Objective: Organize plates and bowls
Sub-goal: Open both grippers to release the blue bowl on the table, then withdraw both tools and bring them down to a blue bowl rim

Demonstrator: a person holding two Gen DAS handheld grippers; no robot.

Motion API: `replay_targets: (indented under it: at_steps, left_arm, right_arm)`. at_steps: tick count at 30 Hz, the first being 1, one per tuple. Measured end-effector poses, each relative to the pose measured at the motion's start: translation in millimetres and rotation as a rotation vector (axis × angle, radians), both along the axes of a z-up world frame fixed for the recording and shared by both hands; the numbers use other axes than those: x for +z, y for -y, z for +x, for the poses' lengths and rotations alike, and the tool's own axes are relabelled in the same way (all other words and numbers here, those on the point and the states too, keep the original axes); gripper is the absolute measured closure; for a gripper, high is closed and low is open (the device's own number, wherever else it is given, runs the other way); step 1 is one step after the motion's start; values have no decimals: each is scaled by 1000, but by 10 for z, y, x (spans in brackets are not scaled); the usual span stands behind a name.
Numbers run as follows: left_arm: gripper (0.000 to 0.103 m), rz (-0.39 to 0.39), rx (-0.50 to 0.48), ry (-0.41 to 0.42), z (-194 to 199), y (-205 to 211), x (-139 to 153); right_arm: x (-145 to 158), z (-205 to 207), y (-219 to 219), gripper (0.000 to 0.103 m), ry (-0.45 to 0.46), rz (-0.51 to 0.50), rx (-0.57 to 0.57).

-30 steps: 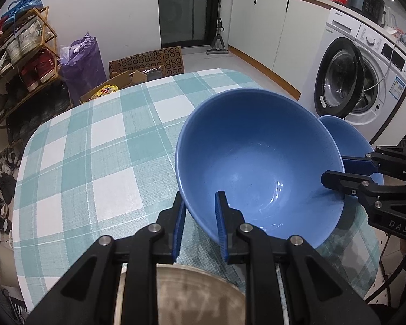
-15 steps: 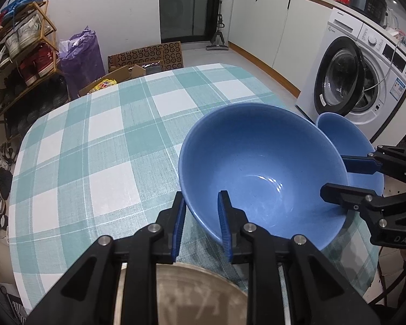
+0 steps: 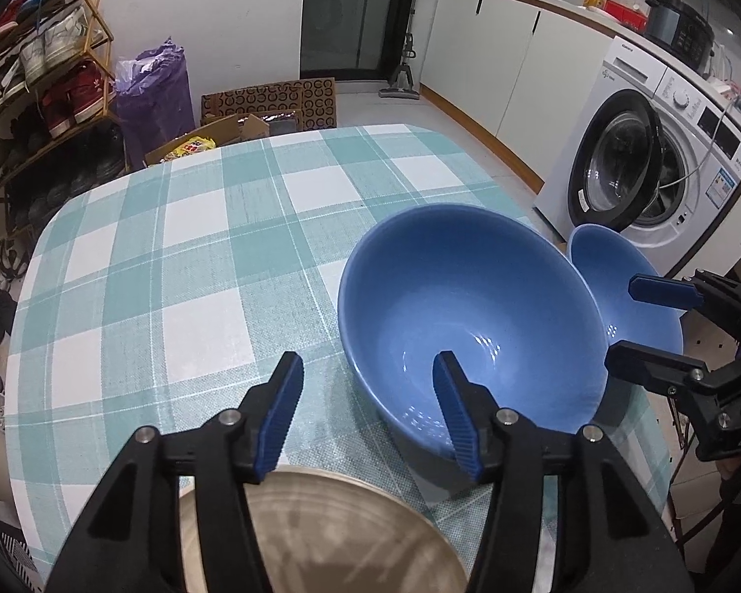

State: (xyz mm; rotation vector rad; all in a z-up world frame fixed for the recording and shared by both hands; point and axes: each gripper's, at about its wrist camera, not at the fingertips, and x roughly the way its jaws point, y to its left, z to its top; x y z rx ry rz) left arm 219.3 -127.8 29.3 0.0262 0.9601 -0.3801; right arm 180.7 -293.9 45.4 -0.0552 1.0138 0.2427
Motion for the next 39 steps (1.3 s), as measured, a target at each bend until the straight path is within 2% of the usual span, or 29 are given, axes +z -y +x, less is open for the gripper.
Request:
replay_targets:
  at_steps: [2,3,5,6,7,8,10,15,23,28,39]
  left_arm:
    - [37,-6,6,8,-18,-10,18]
    - [28,-12,10,11,-27,-19,28]
    - [23,-24,15,25,-45,-37,60]
    - [18,-30,15,24,-50,-42,69]
    - [4,-41,19,22,-57,-49,79]
    - [0,-59,23,28,-70,-59,95]
    - [0,-87,22,46,-101,-69,134]
    - [0,-96,19,71,-179,-44,196]
    - [0,-102,10,97,-295,63,292]
    - [0,-79,6,131,-403,190,337]
    - [1,-98,-92,140,-596,505,405]
  right_arm:
    - [25,-14,4,16,16,3,-1]
    - [35,-18,4,10,21,3,0]
    - [57,-25,5,2,34,8,2]
    - [74,-35,6,2,46,14,4]
    - [85,-43,8,1,51,17,5]
    - [99,-52,12,1,56,21,5]
    - [119,-68,23,1,68,25,5]
    - [170,-149,58,1,87,32,0]
    - [289,-313,211,1,122,39,-36]
    - [385,-438,353,1,145,43,-58]
    - [531,-728,752,1,175,93,-121]
